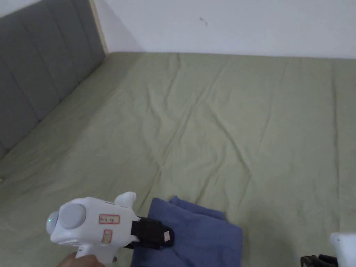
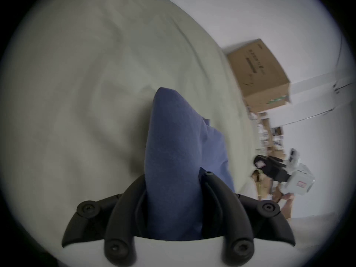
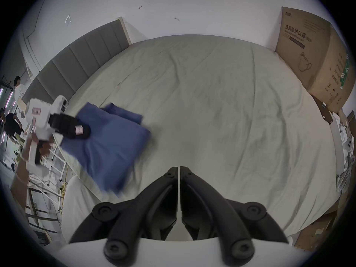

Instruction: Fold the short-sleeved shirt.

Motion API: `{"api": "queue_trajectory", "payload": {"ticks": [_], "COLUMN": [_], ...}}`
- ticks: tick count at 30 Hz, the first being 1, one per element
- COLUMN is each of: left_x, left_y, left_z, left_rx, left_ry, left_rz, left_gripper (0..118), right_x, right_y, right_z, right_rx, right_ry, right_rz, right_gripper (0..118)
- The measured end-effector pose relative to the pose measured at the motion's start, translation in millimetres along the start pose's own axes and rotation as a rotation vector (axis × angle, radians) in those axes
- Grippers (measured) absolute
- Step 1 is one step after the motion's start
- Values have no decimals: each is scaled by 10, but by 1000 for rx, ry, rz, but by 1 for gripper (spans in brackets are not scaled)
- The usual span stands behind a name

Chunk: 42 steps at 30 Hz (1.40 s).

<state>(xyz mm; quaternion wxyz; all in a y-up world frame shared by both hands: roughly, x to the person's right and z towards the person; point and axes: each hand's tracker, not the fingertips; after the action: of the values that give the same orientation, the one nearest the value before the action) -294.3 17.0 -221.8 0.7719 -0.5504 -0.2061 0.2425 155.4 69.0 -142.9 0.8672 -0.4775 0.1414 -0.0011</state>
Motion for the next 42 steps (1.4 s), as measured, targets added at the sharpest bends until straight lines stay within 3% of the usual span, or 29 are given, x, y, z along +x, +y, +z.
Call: {"api": "queue_trajectory", "payload": {"ticks": [8, 12, 15, 17, 18, 20, 21, 29, 35, 36, 37, 39, 42], "left_x": [-903, -1148, -1306, -1470, -1484, -1466, -1437, -693, 72, 234, 367, 666, 1116], "left_y": [649, 920, 1044, 1113, 1119, 1099, 1096, 866, 559, 464, 373, 140, -112], "left_z": [892, 1010, 1014, 1016, 1023, 1045, 1073, 1485, 1831, 1837, 1816, 1735, 1561], "left_rx": [7, -11, -61, -57, -34, -19, -8, 157, 376, 395, 402, 441, 475], "left_ry": [561, 884, 1034, 1109, 1117, 1137, 1138, 983, 707, 647, 600, 516, 563], "left_rz": [-3, -114, -187, -156, -134, -126, -127, -63, -26, -30, -29, -75, -112], "left_gripper": [32, 33, 33, 33, 38, 62, 66, 71, 71, 66, 53, 3, 3], "right_x": [-147, -166, -192, -198, -197, -191, -188, -202, -147, -136, -125, -101, 16], "right_y": [-53, -60, -38, -22, -8, 3, 4, 0, -41, -58, -72, -104, -149], "right_z": [-203, -294, -311, -313, -314, -328, -331, -222, 5, 55, 102, 229, 388], "right_rx": [-71, -97, -106, -107, -108, -114, -115, -110, -71, -61, -53, -28, 15], "right_ry": [-12, -10, -12, -15, -13, -12, -10, 15, 30, 36, 42, 53, 54], "right_rz": [21, 2, 17, 24, 25, 20, 18, 21, 5, -1, -8, -15, -15], "right_gripper": [2, 2, 2, 2, 2, 2, 2, 2, 2, 2, 2, 2, 2]}}
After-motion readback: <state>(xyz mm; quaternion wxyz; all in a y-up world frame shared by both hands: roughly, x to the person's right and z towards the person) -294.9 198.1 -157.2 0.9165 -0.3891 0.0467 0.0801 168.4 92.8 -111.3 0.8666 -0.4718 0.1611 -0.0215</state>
